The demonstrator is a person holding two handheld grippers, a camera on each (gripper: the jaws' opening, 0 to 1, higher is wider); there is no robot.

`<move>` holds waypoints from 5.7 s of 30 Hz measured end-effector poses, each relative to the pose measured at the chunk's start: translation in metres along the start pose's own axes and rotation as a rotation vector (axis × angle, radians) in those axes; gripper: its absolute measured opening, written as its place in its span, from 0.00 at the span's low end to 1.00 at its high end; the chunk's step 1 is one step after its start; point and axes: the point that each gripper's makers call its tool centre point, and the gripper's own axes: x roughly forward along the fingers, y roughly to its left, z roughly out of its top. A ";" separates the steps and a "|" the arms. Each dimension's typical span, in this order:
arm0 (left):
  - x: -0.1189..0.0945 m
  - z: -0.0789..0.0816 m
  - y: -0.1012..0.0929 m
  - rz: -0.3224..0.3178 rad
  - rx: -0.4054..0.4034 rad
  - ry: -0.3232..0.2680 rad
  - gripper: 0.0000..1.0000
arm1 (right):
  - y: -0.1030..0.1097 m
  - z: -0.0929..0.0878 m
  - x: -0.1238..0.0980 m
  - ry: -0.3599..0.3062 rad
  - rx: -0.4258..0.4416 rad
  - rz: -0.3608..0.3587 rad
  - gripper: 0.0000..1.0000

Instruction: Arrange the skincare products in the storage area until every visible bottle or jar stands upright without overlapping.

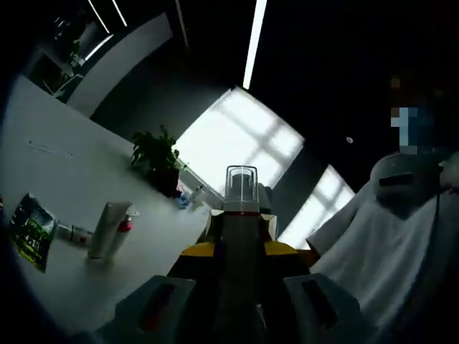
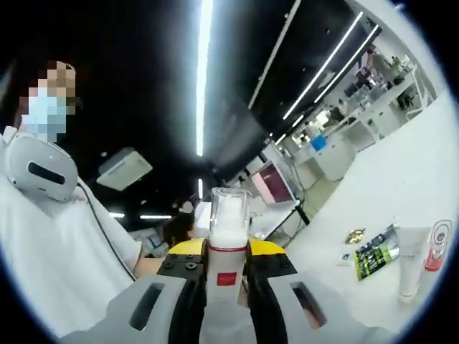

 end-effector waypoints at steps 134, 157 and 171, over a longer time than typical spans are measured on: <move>0.046 -0.046 0.047 0.198 0.654 0.338 0.22 | -0.034 -0.035 -0.043 0.382 -0.583 -0.068 0.20; 0.064 -0.121 0.138 0.250 0.670 0.452 0.21 | -0.117 -0.110 -0.088 0.669 -0.615 -0.180 0.20; 0.067 -0.158 0.191 0.276 0.614 0.534 0.21 | -0.167 -0.151 -0.103 0.795 -0.596 -0.211 0.20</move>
